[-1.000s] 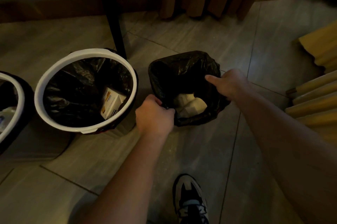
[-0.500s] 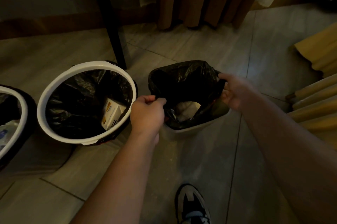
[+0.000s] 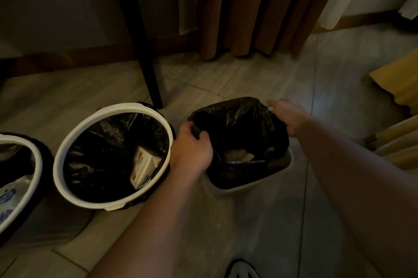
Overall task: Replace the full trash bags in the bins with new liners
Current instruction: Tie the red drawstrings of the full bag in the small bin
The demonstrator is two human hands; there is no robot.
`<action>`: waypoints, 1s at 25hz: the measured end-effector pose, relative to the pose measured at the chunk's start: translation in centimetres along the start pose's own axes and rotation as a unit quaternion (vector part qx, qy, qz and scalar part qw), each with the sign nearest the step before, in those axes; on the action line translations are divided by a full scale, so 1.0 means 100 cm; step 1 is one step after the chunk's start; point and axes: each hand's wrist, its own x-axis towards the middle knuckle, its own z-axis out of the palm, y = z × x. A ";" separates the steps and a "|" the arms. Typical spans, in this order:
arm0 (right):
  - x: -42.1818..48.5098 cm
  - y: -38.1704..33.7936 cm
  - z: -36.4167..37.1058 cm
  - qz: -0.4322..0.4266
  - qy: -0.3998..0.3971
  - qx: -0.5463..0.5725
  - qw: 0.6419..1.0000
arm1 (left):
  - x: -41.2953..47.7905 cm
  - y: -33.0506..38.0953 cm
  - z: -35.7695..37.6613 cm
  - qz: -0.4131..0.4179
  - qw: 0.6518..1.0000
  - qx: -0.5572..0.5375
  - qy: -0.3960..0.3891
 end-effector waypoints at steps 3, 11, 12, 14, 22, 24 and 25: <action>0.015 0.011 0.004 -0.027 0.032 0.013 0.999 | 0.025 0.014 -0.003 0.022 0.992 0.122 0.006; -0.002 0.014 -0.018 -0.218 0.093 0.145 0.961 | -0.004 -0.017 -0.016 0.162 0.982 -0.025 0.095; -0.006 0.017 -0.026 -0.237 0.091 0.166 0.953 | -0.009 -0.023 -0.017 0.151 0.984 -0.033 0.088; -0.013 0.024 -0.039 -0.238 0.061 0.195 0.950 | -0.013 -0.026 -0.018 0.108 0.991 -0.025 0.075; -0.031 0.021 -0.050 -0.254 0.095 0.103 0.957 | 0.001 -0.005 -0.037 0.141 0.983 0.011 0.113; -0.042 0.021 -0.056 -0.299 0.151 0.030 0.942 | 0.002 -0.005 -0.045 0.142 0.983 0.005 0.120; -0.052 0.021 -0.055 -0.343 0.183 -0.058 0.919 | 0.001 -0.006 -0.048 0.139 0.983 0.011 0.116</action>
